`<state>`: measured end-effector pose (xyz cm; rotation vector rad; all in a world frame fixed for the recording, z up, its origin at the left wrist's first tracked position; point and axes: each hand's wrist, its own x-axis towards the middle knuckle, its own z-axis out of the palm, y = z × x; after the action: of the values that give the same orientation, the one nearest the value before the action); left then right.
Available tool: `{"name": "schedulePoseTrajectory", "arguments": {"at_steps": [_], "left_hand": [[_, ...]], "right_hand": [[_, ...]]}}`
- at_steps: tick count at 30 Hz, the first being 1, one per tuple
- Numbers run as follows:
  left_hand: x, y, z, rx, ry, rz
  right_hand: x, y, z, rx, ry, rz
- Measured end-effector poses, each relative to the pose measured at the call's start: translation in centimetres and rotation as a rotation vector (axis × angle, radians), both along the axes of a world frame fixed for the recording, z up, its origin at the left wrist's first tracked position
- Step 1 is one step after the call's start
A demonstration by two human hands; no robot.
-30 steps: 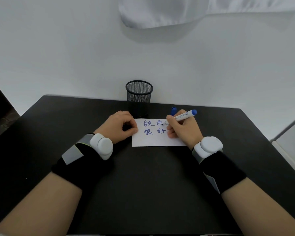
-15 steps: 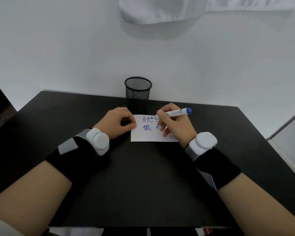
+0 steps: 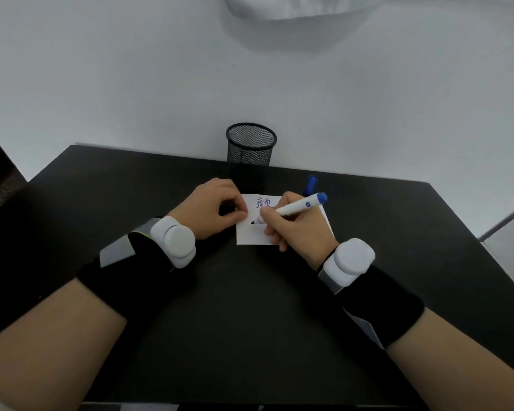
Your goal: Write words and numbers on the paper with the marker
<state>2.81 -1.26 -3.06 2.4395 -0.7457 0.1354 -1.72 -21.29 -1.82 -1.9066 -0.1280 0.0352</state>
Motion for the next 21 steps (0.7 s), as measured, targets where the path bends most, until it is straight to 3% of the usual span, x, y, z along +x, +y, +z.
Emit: {"name": "schedulePoseTrajectory", "arguments": {"at_steps": [21], "left_hand": [[-0.17,0.02,0.42,-0.013,0.098,-0.003]], "right_hand": [[-0.02,-0.08,0.09,-0.15,-0.075,0.008]]}}
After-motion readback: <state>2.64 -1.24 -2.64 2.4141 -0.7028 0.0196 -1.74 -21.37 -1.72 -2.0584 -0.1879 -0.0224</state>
